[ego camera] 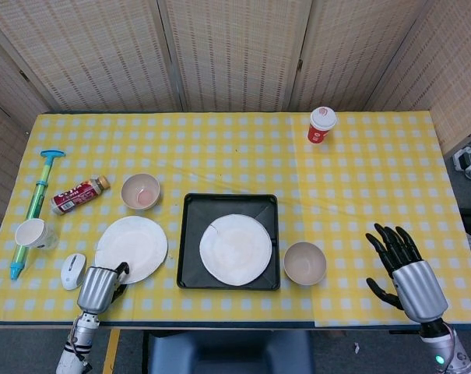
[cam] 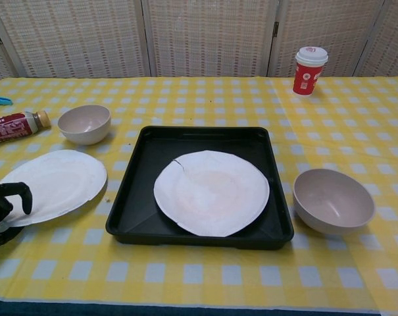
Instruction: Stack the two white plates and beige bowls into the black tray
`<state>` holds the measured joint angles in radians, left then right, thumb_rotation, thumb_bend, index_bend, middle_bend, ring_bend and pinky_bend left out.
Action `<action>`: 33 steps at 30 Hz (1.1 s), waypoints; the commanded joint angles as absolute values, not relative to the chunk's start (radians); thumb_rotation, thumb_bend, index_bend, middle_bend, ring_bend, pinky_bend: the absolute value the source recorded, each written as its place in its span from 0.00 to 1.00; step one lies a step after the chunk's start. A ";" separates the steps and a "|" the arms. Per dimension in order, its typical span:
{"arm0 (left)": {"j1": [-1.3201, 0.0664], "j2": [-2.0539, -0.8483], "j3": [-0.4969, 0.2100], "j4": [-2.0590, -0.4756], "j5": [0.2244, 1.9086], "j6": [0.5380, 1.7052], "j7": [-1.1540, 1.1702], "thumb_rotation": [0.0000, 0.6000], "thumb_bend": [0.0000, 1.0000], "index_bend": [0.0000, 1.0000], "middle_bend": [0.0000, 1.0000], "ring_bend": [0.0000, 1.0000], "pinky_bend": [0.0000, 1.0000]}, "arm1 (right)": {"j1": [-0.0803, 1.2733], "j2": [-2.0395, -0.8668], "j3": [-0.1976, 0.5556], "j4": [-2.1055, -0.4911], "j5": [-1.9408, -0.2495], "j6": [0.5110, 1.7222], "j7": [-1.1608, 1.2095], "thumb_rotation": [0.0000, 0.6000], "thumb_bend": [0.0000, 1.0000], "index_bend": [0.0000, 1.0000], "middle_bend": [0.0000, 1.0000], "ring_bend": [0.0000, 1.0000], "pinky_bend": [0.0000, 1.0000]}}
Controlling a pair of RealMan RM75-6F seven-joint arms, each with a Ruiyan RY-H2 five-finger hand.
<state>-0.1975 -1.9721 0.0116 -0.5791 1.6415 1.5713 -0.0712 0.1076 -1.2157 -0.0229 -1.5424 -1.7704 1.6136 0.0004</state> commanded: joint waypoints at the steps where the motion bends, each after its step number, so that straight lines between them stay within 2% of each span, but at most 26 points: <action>1: -0.202 -1.992 0.006 -0.541 1.639 1.591 -0.080 1.00 0.52 0.62 1.00 1.00 1.00 | 0.110 -1.216 -0.023 -1.543 -1.769 1.607 -0.001 1.00 0.30 0.00 0.00 0.00 0.00; 7: -0.205 -2.003 0.004 -0.495 1.645 1.648 -0.117 1.00 0.54 0.63 1.00 1.00 1.00 | 0.110 -1.217 -0.023 -1.544 -1.770 1.603 -0.005 1.00 0.30 0.00 0.00 0.00 0.00; 14: -0.201 -1.983 0.008 -0.514 1.667 1.750 -0.114 1.00 0.55 0.64 1.00 1.00 1.00 | 0.108 -1.216 -0.028 -1.548 -1.780 1.605 -0.007 1.00 0.30 0.00 0.00 0.00 0.00; 24: -0.206 -1.910 0.046 -0.710 1.756 1.886 0.048 1.00 0.55 0.64 1.00 1.00 1.00 | 0.095 -1.205 -0.045 -1.551 -1.828 1.645 0.010 1.00 0.30 0.00 0.00 0.00 0.00; 33: -0.270 -1.882 0.053 -0.907 1.834 1.846 0.224 1.00 0.55 0.64 1.00 1.00 1.00 | 0.077 -1.185 -0.061 -1.545 -1.873 1.700 0.051 1.00 0.30 0.00 0.00 0.00 0.00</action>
<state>-0.2479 -1.8878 0.0549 -0.8740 1.8150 1.8631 0.1923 0.0789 -1.1876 -0.0590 -1.5456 -1.8699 1.6972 0.0489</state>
